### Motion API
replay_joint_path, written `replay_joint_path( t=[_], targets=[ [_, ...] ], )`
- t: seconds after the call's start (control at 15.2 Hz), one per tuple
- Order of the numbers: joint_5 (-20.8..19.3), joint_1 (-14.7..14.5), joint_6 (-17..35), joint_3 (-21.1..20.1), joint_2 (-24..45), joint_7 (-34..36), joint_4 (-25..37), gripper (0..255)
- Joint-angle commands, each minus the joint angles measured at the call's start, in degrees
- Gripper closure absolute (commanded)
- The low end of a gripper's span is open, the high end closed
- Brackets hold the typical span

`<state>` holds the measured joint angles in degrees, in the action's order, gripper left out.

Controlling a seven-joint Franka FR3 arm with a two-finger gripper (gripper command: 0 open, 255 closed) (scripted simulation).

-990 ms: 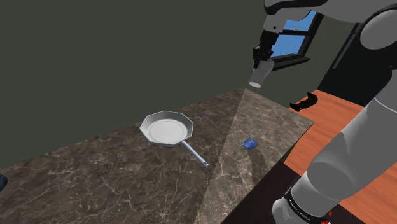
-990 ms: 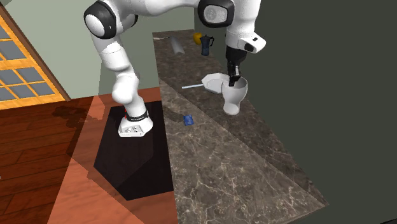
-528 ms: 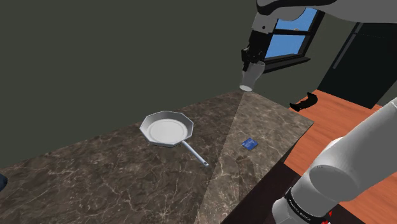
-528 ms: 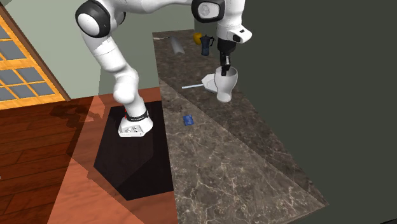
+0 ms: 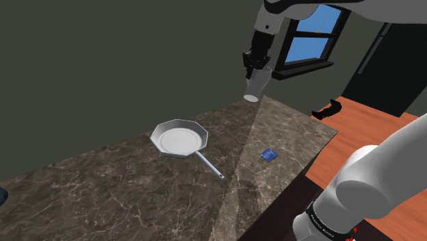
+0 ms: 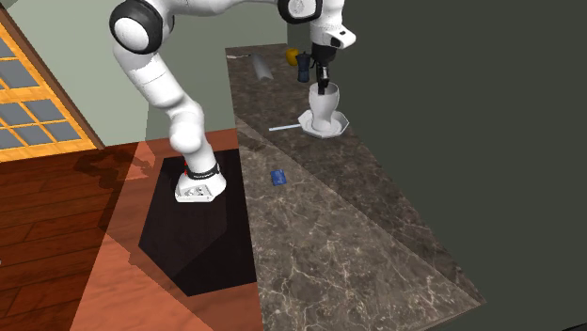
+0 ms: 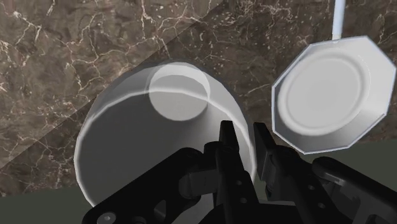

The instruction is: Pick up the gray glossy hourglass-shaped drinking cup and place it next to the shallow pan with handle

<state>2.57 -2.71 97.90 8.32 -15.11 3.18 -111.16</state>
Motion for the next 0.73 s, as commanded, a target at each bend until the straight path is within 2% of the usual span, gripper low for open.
replay_joint_path(
  t=[0.0,0.66],
  targets=[
    [0.38,-1.09,0.79,-1.85,-0.22,2.92,-0.79,255],
    [2.07,-6.48,2.04,-10.80,1.65,16.72,0.80,255]
  ],
)
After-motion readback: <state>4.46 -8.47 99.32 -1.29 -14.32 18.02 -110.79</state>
